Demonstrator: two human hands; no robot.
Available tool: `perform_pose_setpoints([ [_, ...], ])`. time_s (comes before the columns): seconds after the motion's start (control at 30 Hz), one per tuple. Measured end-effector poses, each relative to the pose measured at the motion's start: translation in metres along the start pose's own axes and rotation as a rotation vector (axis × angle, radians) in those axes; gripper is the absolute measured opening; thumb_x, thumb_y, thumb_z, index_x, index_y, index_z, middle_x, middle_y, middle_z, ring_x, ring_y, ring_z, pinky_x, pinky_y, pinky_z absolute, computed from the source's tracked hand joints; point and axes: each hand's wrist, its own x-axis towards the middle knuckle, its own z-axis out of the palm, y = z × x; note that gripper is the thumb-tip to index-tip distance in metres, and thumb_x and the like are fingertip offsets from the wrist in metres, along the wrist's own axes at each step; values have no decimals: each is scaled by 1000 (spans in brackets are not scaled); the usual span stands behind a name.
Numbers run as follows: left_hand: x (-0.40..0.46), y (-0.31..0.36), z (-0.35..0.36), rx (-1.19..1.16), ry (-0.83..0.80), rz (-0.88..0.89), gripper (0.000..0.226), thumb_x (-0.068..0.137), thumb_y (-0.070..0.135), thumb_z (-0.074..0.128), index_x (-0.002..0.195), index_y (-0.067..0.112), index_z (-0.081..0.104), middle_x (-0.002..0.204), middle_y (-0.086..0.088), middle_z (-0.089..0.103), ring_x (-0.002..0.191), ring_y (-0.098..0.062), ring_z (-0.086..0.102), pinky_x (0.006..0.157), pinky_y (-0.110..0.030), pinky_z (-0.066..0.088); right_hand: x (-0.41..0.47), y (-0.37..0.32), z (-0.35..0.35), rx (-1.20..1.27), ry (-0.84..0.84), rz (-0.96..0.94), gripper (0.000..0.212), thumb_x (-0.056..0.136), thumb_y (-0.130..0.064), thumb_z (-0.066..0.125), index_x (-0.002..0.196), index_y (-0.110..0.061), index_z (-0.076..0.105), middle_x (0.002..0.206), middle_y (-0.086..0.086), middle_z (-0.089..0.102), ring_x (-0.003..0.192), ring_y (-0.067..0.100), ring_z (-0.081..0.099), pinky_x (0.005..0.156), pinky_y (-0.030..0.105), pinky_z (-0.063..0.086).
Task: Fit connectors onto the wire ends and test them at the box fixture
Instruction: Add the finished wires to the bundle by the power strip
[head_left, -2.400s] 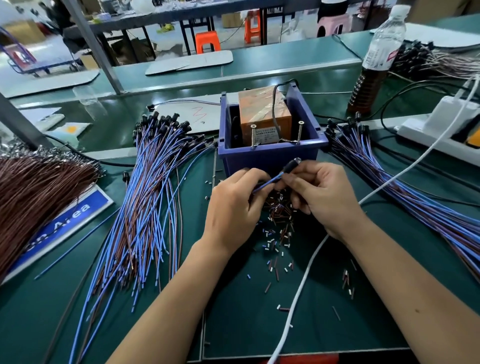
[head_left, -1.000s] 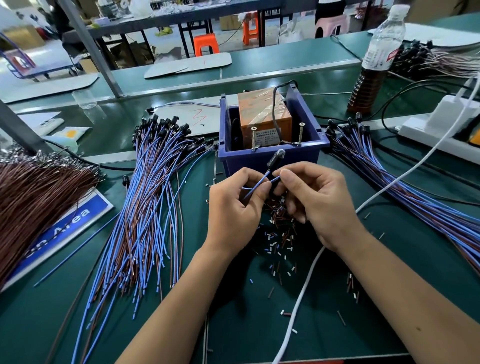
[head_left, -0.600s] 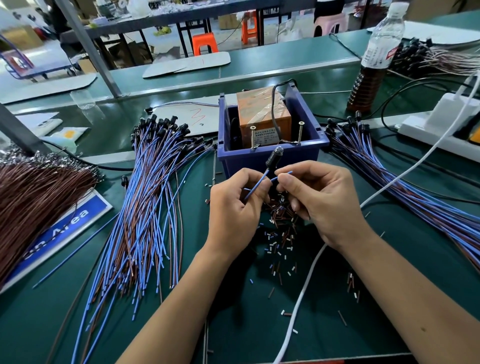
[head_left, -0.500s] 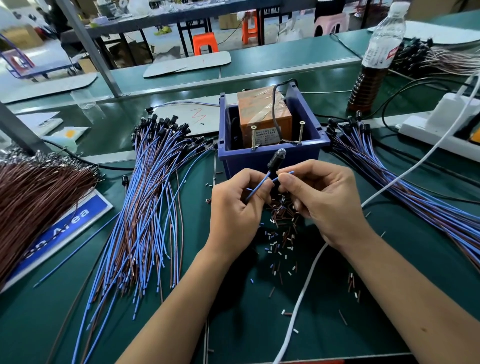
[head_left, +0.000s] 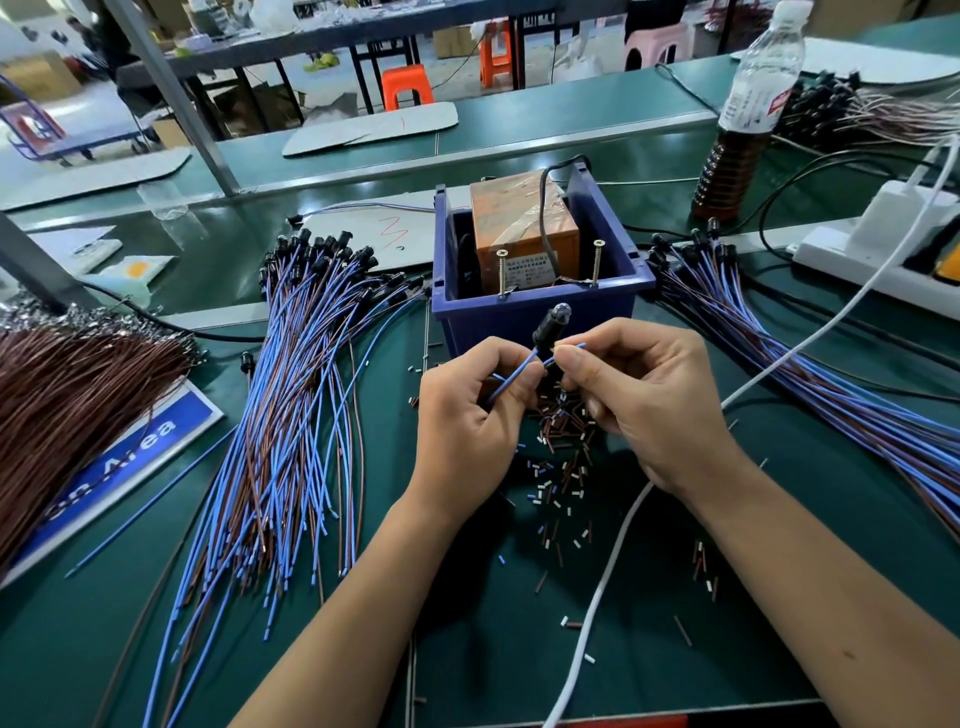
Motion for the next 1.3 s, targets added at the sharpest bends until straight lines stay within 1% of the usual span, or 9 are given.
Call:
perform_pose_setpoints([
  [0.33, 1, 1, 3, 11, 26, -30, 12, 98, 11, 67, 87, 15, 68, 71, 15, 64, 63, -4, 59, 62, -17, 45, -1, 2, 4, 23, -55, 17, 14, 85, -19, 79, 91, -7, 79, 68, 11, 69, 45, 13, 49, 38, 19, 34],
  [0.43, 1, 2, 3, -5, 24, -40, 14, 98, 7, 67, 86, 14, 68, 70, 11, 64, 63, -6, 60, 63, -16, 45, 0, 3, 4, 13, -60, 16, 12, 87, -14, 78, 94, -4, 78, 61, 2, 67, 45, 9, 50, 38, 19, 36],
  [0.67, 0, 5, 1, -16, 23, -37, 12, 101, 15, 63, 94, 9, 71, 80, 2, 72, 72, -19, 68, 65, -32, 54, 0, -1, 4, 57, -14, 26, 5, 85, -23, 78, 87, -18, 80, 66, 3, 69, 47, 9, 51, 39, 18, 35],
  [0.77, 0, 6, -3, 53, 105, 24, 15, 102, 17, 59, 97, 10, 71, 80, 5, 68, 67, -24, 62, 58, -42, 46, 4, -5, 0, 82, 35, -8, 5, 88, -21, 75, 84, -19, 77, 72, 6, 68, 47, 11, 51, 38, 17, 34],
  [0.87, 9, 14, -12, 12, 272, 8, 37, 108, 29, 44, 90, 14, 72, 64, 10, 60, 52, -16, 52, 51, -32, 34, 6, -15, -5, 43, 75, -49, 10, 90, -19, 73, 81, -18, 74, 73, 7, 67, 47, 14, 52, 38, 19, 35],
  [0.97, 39, 25, -35, -62, 461, -40, 52, 108, 46, 32, 77, 28, 70, 69, 0, 71, 56, -21, 61, 54, -29, 42, 15, -43, -12, 49, 32, -165, 11, 96, -20, 70, 85, -20, 72, 75, 7, 70, 49, 17, 57, 39, 19, 38],
  [1.07, 84, 30, -61, -21, 538, -208, 68, 106, 58, 27, 61, 27, 66, 59, -1, 69, 50, -18, 61, 53, -28, 44, 44, -77, -21, 50, 42, -270, 15, 104, -19, 63, 91, -24, 68, 77, 4, 72, 50, 17, 60, 40, 17, 39],
  [1.13, 120, 24, -71, -93, 524, -419, 64, 107, 56, 30, 63, 22, 63, 49, 3, 62, 41, -13, 52, 43, -22, 40, 78, -96, -24, 22, 89, -272, 11, 105, -19, 60, 95, -19, 63, 78, 4, 74, 53, 18, 63, 41, 18, 39],
  [1.3, 202, 4, -74, -830, 246, -1047, 40, 109, 36, 49, 79, 10, 52, 53, 2, 50, 39, -5, 45, 36, -12, 35, 165, -118, -15, -56, 109, -146, 13, 105, -9, 59, 92, -13, 62, 73, 4, 74, 58, 16, 67, 46, 22, 43],
])
